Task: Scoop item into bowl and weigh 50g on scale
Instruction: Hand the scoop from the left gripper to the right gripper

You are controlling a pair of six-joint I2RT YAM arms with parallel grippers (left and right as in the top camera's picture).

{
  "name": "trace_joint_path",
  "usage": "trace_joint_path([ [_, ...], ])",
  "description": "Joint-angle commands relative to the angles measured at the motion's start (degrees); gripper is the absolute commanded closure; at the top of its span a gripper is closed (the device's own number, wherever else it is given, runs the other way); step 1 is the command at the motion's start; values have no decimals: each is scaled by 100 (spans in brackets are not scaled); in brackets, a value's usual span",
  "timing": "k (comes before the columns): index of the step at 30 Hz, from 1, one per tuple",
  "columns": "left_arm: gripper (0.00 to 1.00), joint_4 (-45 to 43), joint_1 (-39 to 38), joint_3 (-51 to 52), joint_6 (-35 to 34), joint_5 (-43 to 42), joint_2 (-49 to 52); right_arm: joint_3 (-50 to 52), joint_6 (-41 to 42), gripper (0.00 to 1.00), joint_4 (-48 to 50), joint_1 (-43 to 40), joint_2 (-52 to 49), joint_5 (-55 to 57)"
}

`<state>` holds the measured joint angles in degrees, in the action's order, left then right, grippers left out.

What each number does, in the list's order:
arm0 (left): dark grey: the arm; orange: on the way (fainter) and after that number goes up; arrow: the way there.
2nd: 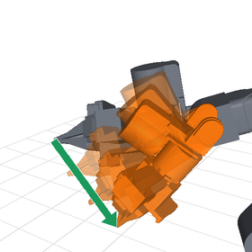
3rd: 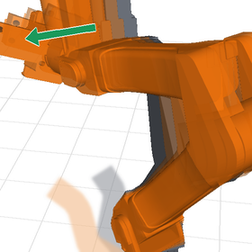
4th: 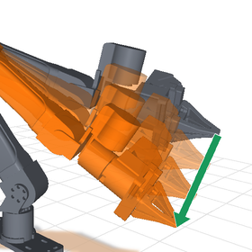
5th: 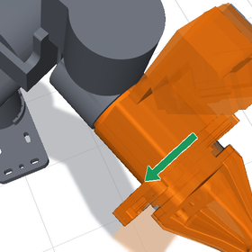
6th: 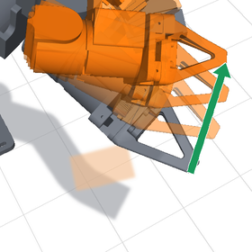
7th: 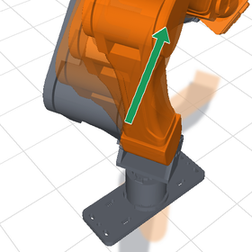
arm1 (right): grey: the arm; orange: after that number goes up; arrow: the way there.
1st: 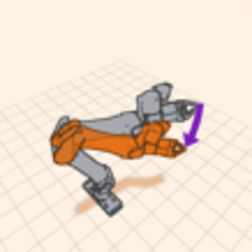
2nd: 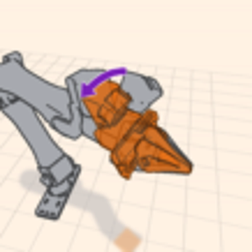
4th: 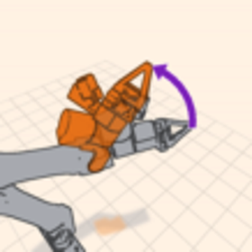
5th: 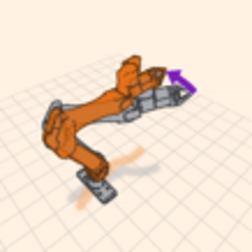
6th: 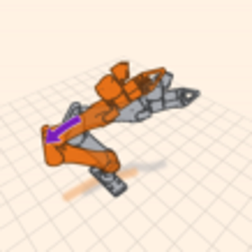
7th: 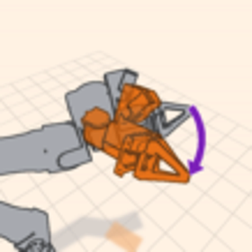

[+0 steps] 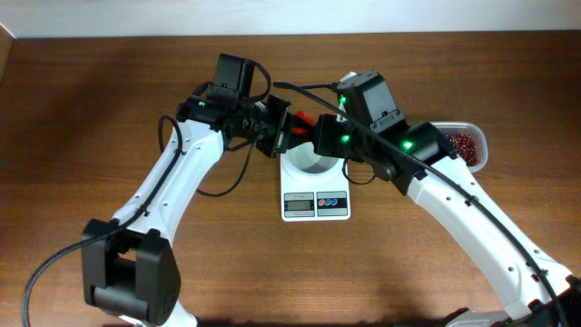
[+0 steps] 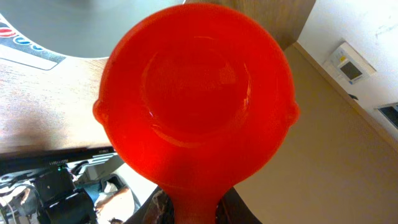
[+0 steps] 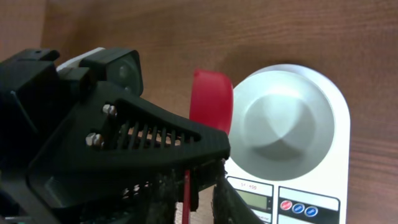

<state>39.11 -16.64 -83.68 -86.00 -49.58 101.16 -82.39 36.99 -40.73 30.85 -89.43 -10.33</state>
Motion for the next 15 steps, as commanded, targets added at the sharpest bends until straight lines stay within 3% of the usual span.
trace_joint_path([
  [1,100,-7,-22,-55,-55,-275,-2,-66,-7,86,52,37,-31,96],
  [3,100,-4,-24,-55,-55,-275,-2,-66,-7,87,31,37,-31,92],
  [4,100,-4,-24,-55,-52,-282,-2,-66,-7,96,33,37,-31,96],
  [6,100,-7,-24,-55,-52,-315,-2,-66,-7,96,79,26,-31,179],
  [7,87,-7,-24,-55,-52,-310,-2,-66,-11,96,76,26,-31,321],
  [8,62,-7,-24,-55,-4,-243,-2,-68,-170,96,76,22,-31,345],
  [9,30,-7,-24,-55,481,-2,-2,-70,-339,96,63,15,-28,299],
  [10,1,-13,-24,-55,1451,369,-2,-92,-597,96,39,-48,-24,-44],
  [11,1,-37,-17,-55,2216,573,-2,-142,-684,96,-35,-133,-24,-262],
  [12,1,-356,-20,-55,3403,614,-2,-313,-859,96,-341,-332,-24,-516],
  [15,1,-592,59,-79,4903,592,-2,-1392,-1722,96,-2236,-1169,-24,-664],
])
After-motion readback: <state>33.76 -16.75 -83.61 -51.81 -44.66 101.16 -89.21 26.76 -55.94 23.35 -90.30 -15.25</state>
